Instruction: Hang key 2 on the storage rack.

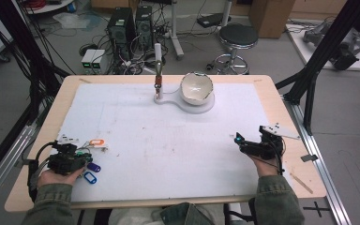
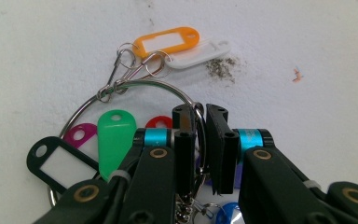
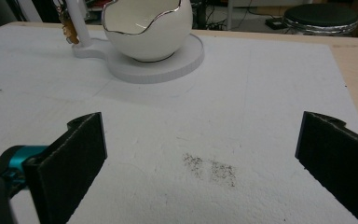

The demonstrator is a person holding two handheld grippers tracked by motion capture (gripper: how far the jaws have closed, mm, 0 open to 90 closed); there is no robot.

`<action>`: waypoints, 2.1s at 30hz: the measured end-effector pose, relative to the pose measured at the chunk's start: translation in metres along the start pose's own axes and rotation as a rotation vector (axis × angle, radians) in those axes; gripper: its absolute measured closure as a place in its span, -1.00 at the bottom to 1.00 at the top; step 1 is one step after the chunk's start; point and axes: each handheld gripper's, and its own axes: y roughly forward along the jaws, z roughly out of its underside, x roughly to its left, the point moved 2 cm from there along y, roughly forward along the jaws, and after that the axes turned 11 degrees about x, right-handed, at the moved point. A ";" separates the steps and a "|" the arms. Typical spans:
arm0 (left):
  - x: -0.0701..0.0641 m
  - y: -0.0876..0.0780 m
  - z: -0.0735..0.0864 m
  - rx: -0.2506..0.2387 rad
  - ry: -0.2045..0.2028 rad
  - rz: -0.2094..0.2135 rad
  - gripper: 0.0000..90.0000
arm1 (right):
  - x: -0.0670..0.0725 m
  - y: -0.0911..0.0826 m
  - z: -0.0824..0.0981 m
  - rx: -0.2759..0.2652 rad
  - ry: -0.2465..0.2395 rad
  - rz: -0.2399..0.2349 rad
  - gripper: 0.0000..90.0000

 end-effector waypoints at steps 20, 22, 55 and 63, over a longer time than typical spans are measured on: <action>0.016 -0.011 -0.013 -0.109 -0.093 0.110 0.84 | -0.001 -0.001 0.001 -0.016 0.010 -0.008 -0.98; 0.016 -0.013 -0.015 -0.125 -0.101 0.115 0.84 | -0.001 -0.001 0.001 -0.014 0.013 -0.011 -0.98; 0.015 -0.042 -0.068 -0.292 -0.115 0.189 0.83 | -0.001 -0.001 0.001 -0.012 0.014 -0.011 -0.98; 0.006 -0.051 -0.090 -0.330 -0.086 0.179 0.83 | -0.001 0.000 0.001 -0.010 0.017 -0.010 -0.98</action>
